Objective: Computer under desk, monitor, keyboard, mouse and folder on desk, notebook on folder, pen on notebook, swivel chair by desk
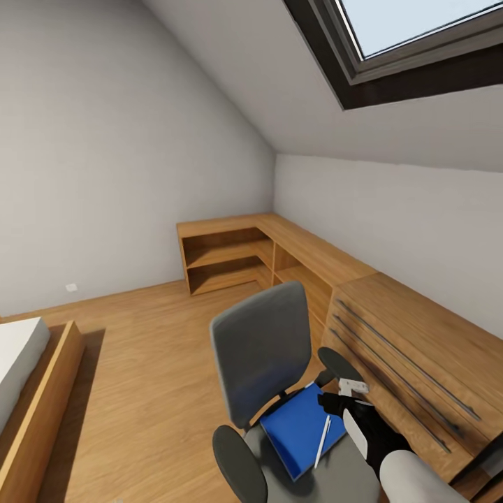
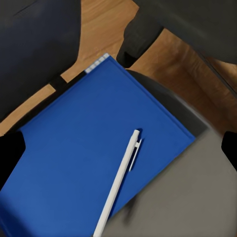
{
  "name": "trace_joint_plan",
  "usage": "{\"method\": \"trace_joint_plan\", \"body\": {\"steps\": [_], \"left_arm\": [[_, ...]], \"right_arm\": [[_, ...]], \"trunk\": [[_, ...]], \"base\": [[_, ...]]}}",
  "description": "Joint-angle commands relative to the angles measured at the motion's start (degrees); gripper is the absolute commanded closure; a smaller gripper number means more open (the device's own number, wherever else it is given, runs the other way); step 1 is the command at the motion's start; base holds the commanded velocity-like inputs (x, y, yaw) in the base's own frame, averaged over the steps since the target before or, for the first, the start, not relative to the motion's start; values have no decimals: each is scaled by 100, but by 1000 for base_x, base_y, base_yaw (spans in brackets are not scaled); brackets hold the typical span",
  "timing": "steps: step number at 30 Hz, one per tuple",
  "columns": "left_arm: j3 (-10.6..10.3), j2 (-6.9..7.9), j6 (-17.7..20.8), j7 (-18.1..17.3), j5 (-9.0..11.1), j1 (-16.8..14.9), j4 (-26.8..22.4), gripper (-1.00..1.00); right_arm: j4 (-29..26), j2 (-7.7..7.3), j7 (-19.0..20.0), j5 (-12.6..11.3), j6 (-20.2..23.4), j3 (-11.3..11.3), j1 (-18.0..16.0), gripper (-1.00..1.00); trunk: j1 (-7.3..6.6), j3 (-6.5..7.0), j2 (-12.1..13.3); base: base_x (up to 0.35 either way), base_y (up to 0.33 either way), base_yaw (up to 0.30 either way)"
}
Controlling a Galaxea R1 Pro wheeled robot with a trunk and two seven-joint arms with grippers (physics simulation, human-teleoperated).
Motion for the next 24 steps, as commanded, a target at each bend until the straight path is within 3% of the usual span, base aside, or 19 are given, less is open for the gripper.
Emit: {"method": "trace_joint_plan", "body": {"steps": [1,4,7,13,16,18,24], "left_arm": [[44,26,235,5,84,-2,-162,-100],[492,97,1532,10,187,-2,-1216,-100],[665,112,2038,12,205,-2,-1832,-100],[848,121,2364,19,242,-2,-2429,-100],[1235,98,2375,7,260,-2,-2321,-100],[1378,96,2377,-5,261,-2,-2138,-100],[1486,107,2357,13,254,-2,-1911,-100]], "right_arm": [[-12,3,-17,-22,33,-12,-2,-100],[-11,6,-24,-22,32,-11,-2,-100],[-7,8,-21,-22,35,-11,-2,-100],[-10,7,9,-27,46,-4,-2,-100],[-5,8,28,-30,33,-9,-2,-100],[-4,13,31,-31,32,-10,-2,-100],[-3,16,3,-31,59,-11,-2,-100]], "trunk": [[23,-26,-46],[89,-80,-167],[155,-133,-287],[287,-241,-528],[353,-295,-648],[396,-331,-728],[528,-439,-969]], "base": [[0,0,0],[0,0,0],[0,0,0],[0,0,0],[0,0,0],[0,0,0],[0,0,0]]}}
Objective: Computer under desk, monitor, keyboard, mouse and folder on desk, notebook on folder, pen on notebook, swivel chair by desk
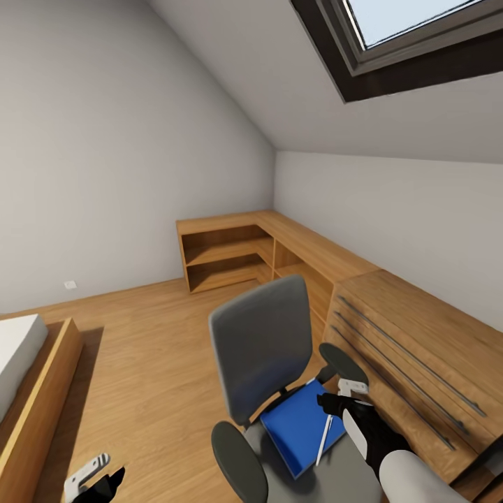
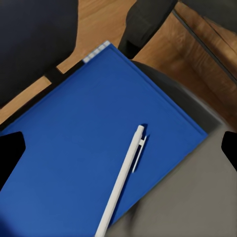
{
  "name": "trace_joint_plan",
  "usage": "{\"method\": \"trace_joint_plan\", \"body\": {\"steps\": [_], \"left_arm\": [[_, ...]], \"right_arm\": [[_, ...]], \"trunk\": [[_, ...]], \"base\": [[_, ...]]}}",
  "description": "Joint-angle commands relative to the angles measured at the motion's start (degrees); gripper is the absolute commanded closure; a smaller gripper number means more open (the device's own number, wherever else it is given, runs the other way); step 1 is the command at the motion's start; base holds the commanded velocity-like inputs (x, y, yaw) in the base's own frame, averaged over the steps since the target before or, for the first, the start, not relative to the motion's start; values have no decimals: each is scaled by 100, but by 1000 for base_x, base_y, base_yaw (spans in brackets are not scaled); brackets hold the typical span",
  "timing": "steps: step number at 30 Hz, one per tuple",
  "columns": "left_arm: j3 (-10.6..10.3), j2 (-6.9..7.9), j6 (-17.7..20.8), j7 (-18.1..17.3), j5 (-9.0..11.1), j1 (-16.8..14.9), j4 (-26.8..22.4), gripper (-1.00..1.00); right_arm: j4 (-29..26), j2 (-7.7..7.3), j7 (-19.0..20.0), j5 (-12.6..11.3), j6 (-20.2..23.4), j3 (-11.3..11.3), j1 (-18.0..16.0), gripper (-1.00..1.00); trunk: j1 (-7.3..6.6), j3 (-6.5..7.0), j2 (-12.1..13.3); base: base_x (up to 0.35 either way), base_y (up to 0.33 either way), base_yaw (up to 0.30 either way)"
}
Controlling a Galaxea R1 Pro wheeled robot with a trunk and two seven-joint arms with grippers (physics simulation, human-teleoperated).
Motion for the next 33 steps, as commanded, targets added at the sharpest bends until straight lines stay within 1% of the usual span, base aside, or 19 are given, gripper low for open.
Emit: {"method": "trace_joint_plan", "body": {"steps": [1,6,15,21,33], "left_arm": [[10,-2,0,11,56,-2,1,-100],[10,-15,-90,13,49,-2,16,-100],[12,-12,-102,12,47,-1,19,-100],[17,-12,-102,13,47,-2,25,-100],[18,-15,-103,8,51,-2,26,-100]], "right_arm": [[-12,2,-15,-23,34,-15,-2,-100],[-12,-3,-5,-23,37,-23,-2,-100],[-12,-1,-4,-23,28,-22,-2,-100],[-12,-6,5,-23,21,-24,-2,-100],[-17,-12,-1,-15,-4,-24,-2,-100]], "trunk": [[23,-25,-46],[133,-115,-246],[330,-276,-607],[462,-384,-848],[726,-600,-1329]], "base": [[0,0,0],[-107,0,0],[-53,0,0],[-163,0,0],[-20,0,0]]}}
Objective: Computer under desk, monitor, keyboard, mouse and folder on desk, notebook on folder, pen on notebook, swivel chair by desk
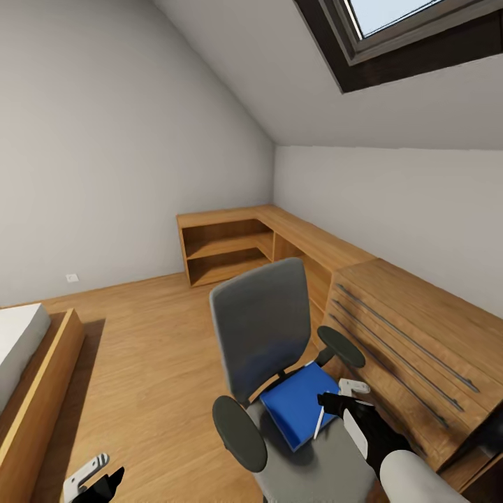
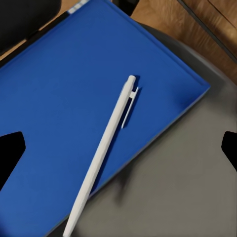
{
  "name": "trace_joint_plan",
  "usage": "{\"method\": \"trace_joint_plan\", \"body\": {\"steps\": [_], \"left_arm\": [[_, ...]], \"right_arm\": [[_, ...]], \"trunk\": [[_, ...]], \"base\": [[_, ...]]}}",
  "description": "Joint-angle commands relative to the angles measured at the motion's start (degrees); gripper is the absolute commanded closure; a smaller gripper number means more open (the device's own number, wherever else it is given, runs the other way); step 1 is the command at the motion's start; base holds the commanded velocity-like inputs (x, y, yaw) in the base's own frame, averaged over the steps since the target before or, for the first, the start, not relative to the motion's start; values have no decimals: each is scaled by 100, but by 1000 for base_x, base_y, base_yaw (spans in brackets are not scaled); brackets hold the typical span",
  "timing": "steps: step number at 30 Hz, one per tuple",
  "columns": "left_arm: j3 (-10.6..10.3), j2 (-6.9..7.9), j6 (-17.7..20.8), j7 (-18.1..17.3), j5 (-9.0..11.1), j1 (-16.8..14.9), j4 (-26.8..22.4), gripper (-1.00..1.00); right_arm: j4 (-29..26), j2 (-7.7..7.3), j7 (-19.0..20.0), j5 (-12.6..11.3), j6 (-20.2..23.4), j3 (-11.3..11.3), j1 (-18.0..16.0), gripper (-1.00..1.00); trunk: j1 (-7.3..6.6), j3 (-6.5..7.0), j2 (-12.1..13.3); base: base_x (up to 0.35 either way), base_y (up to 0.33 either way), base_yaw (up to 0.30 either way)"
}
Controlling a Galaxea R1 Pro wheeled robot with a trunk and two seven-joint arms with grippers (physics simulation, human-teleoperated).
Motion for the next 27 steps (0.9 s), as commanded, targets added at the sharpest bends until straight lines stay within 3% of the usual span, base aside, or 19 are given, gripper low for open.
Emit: {"method": "trace_joint_plan", "body": {"steps": [1,12,16,20,27], "left_arm": [[7,-2,35,5,56,-2,-9,-100],[7,-6,30,1,62,-1,-1,-100],[4,-12,29,1,62,-1,0,-100],[0,-15,29,1,62,-2,0,-100],[-1,-21,29,-10,62,-2,9,-100]], "right_arm": [[-11,3,-21,-22,31,-9,-2,-100],[-52,14,8,-37,15,12,-2,-100],[-54,22,6,-35,16,178,-2,-100],[-57,28,-18,-34,35,521,-2,-100],[-55,30,-37,-27,73,674,-2,-100]], "trunk": [[23,-24,-45],[264,-222,-486],[352,-294,-647],[440,-366,-807],[440,-366,-807]], "base": [[-2,0,0],[0,0,0],[0,0,0],[0,0,0],[0,0,0]]}}
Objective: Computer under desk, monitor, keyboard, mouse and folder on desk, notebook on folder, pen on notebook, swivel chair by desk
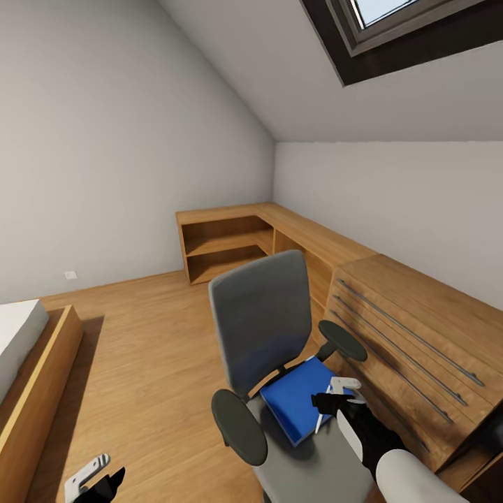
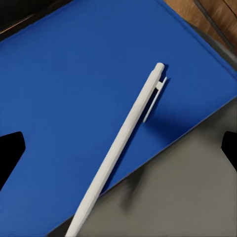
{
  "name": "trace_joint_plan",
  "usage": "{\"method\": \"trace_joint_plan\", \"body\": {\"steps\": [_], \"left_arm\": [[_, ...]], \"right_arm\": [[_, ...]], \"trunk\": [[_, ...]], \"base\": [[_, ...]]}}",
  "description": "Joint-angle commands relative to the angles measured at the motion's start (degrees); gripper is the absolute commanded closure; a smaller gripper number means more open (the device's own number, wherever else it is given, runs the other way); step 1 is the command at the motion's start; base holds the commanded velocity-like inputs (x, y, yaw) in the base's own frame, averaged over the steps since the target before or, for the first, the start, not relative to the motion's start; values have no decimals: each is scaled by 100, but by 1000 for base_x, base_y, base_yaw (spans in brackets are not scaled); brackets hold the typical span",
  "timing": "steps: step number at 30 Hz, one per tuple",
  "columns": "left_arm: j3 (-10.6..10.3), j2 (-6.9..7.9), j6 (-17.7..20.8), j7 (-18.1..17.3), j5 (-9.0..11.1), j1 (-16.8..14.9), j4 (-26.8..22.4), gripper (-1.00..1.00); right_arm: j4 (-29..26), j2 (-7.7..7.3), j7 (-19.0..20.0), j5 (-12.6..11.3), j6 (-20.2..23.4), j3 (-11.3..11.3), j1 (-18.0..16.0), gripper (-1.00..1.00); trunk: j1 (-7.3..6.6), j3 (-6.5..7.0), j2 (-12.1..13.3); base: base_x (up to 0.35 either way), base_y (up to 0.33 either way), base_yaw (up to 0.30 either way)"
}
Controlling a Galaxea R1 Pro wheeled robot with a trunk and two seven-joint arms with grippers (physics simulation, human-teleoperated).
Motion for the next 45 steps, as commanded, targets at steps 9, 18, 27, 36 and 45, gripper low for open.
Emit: {"method": "trace_joint_plan", "body": {"steps": [9,18,27,36,45], "left_arm": [[6,2,36,-3,57,-2,54,-100],[6,3,36,-7,57,-2,61,-100],[13,9,31,-34,61,-2,136,-100],[7,14,-254,-56,50,-2,240,-100],[3,7,-286,-56,37,-2,245,-100]], "right_arm": [[-17,11,-58,-21,278,4,-1,-100],[-18,20,-144,-26,345,9,-1,-100],[-18,14,-149,-23,348,9,-1,-100],[-18,12,-148,-25,348,5,-1,-100],[-18,-1,-149,-24,348,-2,-1,-100]], "trunk": [[0,-6,-3],[0,-6,-3],[0,-6,-3],[0,-6,-3],[0,-6,-3]], "base": [[0,0,0],[0,0,0],[0,0,0],[-34,67,0],[-6,13,0]]}}
